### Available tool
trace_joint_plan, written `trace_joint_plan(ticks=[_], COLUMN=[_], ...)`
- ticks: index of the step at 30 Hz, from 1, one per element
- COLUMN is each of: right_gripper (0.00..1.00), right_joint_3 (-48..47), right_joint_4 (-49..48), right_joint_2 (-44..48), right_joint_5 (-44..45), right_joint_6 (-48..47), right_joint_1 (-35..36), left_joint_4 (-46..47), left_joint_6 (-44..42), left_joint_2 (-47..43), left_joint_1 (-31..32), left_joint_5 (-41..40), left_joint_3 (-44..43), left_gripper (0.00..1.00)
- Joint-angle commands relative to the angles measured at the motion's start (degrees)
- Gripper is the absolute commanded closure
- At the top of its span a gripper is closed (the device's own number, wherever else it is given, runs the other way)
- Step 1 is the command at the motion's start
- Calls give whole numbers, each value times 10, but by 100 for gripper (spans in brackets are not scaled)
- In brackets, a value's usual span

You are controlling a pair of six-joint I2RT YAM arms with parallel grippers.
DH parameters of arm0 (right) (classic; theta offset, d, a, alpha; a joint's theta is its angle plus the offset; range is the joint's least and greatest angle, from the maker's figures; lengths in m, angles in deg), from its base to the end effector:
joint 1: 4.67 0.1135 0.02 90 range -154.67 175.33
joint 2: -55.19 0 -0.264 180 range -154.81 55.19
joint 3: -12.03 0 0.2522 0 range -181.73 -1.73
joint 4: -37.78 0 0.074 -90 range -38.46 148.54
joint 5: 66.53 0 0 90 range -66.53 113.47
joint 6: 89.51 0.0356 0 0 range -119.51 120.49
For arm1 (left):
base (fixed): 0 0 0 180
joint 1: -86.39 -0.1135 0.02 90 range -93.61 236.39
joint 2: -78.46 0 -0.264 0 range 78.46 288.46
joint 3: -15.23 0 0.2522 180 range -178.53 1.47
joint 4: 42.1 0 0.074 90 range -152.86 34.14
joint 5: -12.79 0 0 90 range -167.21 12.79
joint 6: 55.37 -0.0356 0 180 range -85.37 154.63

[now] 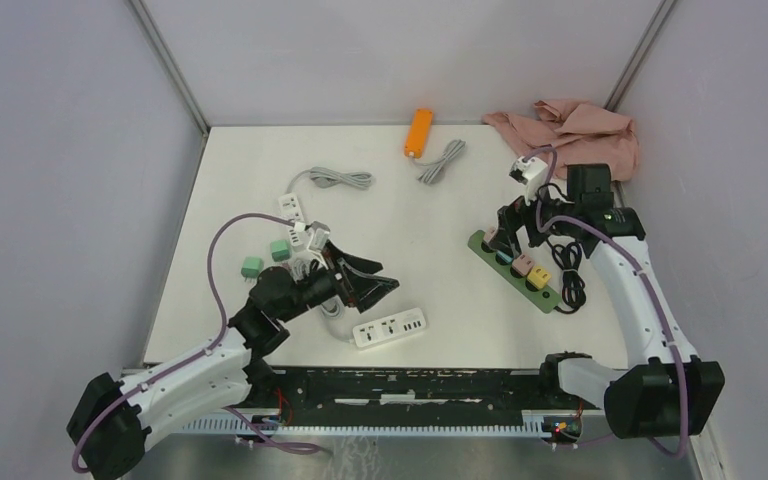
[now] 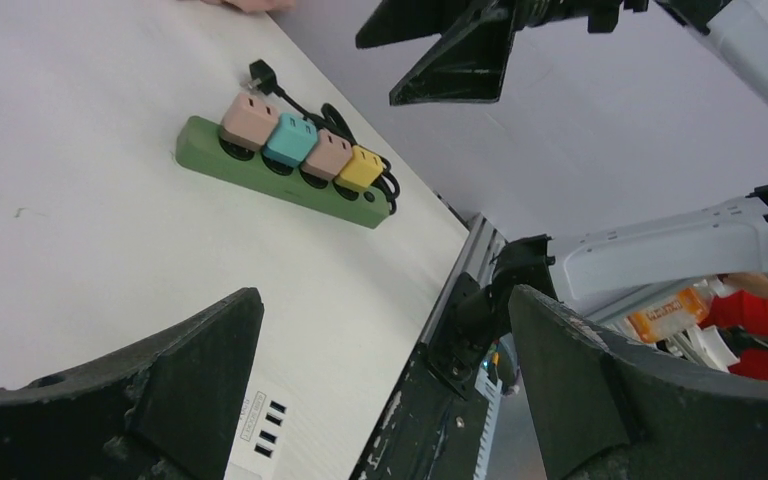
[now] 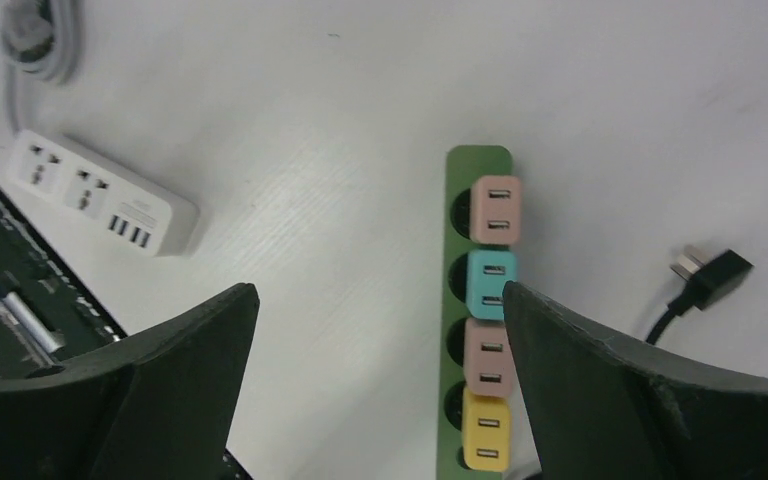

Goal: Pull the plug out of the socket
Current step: Move the socket to the center of the board.

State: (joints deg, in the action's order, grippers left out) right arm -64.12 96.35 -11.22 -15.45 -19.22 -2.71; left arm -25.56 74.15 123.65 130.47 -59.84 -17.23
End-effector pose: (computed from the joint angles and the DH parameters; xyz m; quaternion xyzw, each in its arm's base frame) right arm 0.2290 0.0302 0.3216 -0.2810 0.8449 0.2570 0.3757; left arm 0.1274 -0.1382 0.2524 0.1370 0.6705 -0.5580 0.4694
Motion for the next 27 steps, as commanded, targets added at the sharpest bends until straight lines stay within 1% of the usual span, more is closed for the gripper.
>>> trace_joint_plan(ticks=[1, 5, 8, 11, 14, 16, 19, 24, 27], right_gripper=[0, 0, 0, 0, 0, 0, 1, 8, 12], right_joint_3=[18, 29, 38, 33, 10, 2, 5, -9, -7], right_joint_4=[-35, -47, -63, -69, -72, -75, -80, -56, -53], right_joint_2=[-3, -55, -95, -144, -191, -209, -225, -270, -278], right_joint_5=[133, 196, 221, 263, 333, 360, 358, 341, 325], right_joint_6=[-41, -80, -107, -114, -110, -107, -107, -102, -96], right_joint_1=[-1, 18, 41, 69, 97, 102, 107, 111, 110], left_joint_4=[67, 85, 83, 83, 61, 40, 19, 27, 28], left_joint_6=[17, 16, 18, 17, -3, -17, -24, -14, -12], left_joint_2=[-40, -50, -50, -46, -43, -43, -49, -66, -72], left_joint_1=[1, 1, 1, 1, 1, 1, 1, 1, 1], left_joint_5=[-74, -81, -82, -81, -83, -87, -86, -82, -82], left_joint_3=[32, 58, 71, 82, 79, 71, 68, 86, 92], left_gripper=[1, 1, 1, 1, 0, 0, 0, 0, 0])
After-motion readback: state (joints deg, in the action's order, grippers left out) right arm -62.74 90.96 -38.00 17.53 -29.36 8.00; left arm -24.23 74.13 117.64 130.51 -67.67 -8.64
